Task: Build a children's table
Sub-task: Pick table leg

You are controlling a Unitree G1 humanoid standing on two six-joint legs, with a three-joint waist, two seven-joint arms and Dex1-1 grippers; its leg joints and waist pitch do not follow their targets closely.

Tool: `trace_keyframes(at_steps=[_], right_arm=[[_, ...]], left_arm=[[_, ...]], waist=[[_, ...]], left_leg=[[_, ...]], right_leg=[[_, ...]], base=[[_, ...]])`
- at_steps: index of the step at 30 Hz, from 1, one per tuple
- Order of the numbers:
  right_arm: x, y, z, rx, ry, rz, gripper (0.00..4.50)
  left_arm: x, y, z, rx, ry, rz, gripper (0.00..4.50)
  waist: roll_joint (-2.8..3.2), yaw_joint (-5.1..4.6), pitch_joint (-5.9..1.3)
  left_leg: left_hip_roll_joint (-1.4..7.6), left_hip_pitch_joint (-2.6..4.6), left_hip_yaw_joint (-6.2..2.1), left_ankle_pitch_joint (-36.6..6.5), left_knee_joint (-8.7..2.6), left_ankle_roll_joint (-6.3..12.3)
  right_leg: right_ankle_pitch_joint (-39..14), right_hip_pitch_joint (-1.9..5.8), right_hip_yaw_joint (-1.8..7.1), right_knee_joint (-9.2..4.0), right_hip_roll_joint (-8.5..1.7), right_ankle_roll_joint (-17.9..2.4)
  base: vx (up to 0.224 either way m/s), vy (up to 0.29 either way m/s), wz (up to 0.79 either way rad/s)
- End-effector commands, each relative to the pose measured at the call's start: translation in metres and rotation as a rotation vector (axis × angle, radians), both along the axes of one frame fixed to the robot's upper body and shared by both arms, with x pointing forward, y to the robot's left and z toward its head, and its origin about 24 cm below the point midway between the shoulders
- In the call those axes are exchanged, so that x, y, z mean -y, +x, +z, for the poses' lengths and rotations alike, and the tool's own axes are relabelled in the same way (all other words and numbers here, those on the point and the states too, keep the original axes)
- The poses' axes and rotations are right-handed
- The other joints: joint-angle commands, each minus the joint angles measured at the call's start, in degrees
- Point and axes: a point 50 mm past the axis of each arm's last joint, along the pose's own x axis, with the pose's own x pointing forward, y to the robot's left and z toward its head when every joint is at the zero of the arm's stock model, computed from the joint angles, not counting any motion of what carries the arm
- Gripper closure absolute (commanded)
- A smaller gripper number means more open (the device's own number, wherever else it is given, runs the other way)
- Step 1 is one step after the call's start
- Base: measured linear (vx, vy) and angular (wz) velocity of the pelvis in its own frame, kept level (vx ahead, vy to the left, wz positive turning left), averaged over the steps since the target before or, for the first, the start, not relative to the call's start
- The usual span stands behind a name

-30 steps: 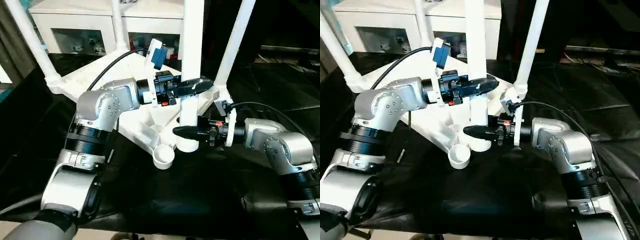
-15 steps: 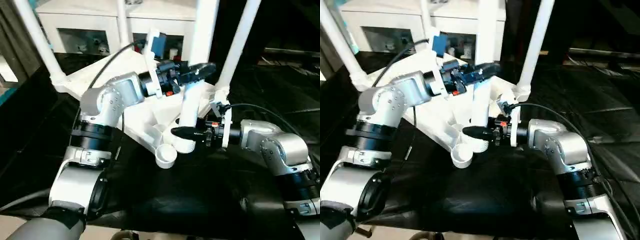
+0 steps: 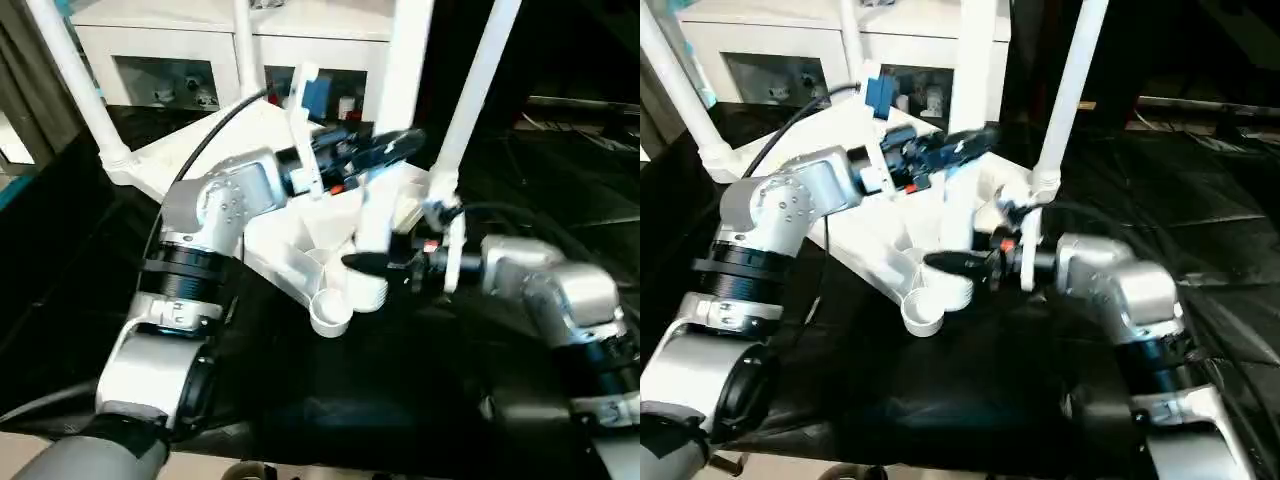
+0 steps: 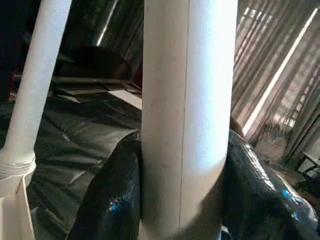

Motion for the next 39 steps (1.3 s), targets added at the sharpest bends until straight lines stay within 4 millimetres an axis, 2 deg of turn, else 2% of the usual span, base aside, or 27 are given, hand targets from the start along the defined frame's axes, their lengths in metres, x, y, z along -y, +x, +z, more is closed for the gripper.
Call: trace_keyframes(at_steps=[1, 13, 22, 39], right_arm=[[0.008, 0.002, 0.007, 0.019, 0.009, -0.009, 1.38], [0.009, -0.002, 0.007, -0.035, 0.016, 0.08, 1.38], [0.005, 0.001, 0.004, -0.057, 0.037, 0.091, 1.38], [0.0, -0.002, 0.005, -0.071, 0.071, 0.129, 1.38]], left_arm=[[0.0, 0.0, 0.013, 0.032, -0.01, -0.03, 2.71], [0.004, -0.005, 0.018, 0.013, -0.062, -0.085, 2.71], [0.008, -0.008, 0.02, -0.001, -0.093, -0.11, 2.71], [0.01, -0.008, 0.018, -0.003, -0.087, -0.116, 2.71]], waist=[[-1.22, 0.11, -5.28], [-1.39, 0.17, -5.26], [-1.27, 0.13, -5.2], [-1.2, 0.23, -5.33]], left_leg=[[2.74, 1.42, -1.25, -9.82, -3.76, 2.36], [2.71, 1.36, -1.19, -9.81, -3.61, 2.88], [2.79, 1.41, -1.31, -10.54, -3.67, 2.34], [2.79, 1.37, -1.29, -9.79, -3.62, 2.52]], right_leg=[[-18.58, 3.42, 2.4, -3.29, -2.73, -11.32], [-19.12, 3.5, 2.32, -3.3, -2.72, -11.89], [-20.77, 3.39, 2.25, -3.5, -2.73, -11.1], [-18.89, 3.51, 2.29, -3.31, -2.72, -11.65]], base=[[0.0, 0.0, 0.0], [0.0, 0.0, 0.0], [0.0, 0.0, 0.0], [0.0, 0.0, 0.0]])
